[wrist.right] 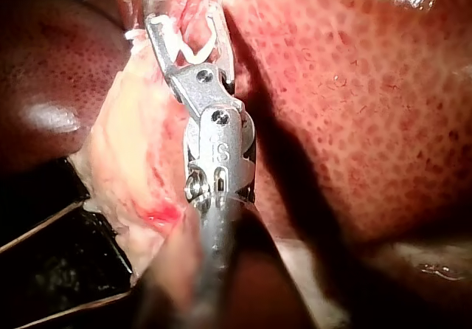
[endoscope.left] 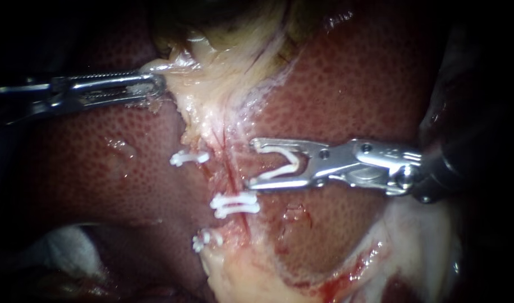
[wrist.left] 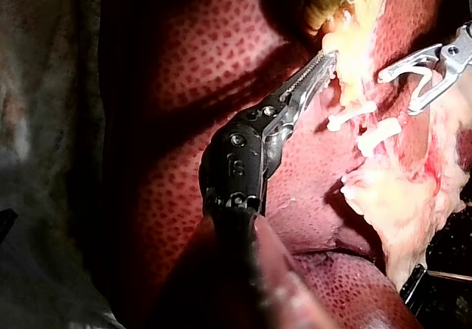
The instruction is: Clipping third clip right tube
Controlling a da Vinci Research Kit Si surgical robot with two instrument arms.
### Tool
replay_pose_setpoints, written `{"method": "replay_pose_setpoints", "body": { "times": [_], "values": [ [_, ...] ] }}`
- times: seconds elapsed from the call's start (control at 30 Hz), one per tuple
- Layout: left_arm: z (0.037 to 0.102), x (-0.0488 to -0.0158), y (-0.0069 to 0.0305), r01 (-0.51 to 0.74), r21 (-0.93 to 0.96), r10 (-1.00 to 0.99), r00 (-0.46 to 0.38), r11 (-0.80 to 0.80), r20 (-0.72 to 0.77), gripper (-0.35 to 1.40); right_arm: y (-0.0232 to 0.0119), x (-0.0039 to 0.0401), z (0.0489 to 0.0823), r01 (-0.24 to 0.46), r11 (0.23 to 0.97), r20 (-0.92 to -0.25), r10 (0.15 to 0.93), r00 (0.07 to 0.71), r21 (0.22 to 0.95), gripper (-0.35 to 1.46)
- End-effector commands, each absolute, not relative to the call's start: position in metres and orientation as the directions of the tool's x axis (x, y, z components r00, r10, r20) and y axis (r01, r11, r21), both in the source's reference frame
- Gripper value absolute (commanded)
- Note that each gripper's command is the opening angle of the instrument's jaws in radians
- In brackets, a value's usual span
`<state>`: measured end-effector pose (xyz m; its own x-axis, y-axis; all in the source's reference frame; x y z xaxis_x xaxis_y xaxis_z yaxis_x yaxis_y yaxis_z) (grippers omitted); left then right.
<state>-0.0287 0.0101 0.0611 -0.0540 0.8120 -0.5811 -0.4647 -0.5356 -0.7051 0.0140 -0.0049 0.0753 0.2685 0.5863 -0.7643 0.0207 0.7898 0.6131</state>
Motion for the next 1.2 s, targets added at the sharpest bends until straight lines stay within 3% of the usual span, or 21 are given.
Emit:
{"method": "replay_pose_setpoints", "body": {
  "times": [0.03,0.5,0.8,1.2],
  "values": [
    [0.061,-0.0287,0.01,-0.465,-0.704,0.81,-0.053,-0.537,-0.584,-0.35,-0.0049,0.0143,0.0756,0.018,0.788,-0.761,0.588,0.273,0.615,0.49],
    [0.0605,-0.0291,0.0097,-0.469,-0.702,0.811,-0.052,-0.535,-0.583,-0.35,-0.0059,0.0173,0.0773,0.035,0.745,-0.717,0.628,0.302,0.667,0.49],
    [0.0608,-0.029,0.0099,-0.469,-0.702,0.81,-0.052,-0.536,-0.583,-0.35,-0.0065,0.0186,0.076,0.114,0.648,-0.654,0.72,0.233,0.753,0.49],
    [0.0617,-0.0286,0.0104,-0.468,-0.703,0.81,-0.052,-0.536,-0.584,-0.35,-0.0051,0.0187,0.0735,0.155,0.605,-0.624,0.762,0.173,0.781,0.46]
  ]
}}
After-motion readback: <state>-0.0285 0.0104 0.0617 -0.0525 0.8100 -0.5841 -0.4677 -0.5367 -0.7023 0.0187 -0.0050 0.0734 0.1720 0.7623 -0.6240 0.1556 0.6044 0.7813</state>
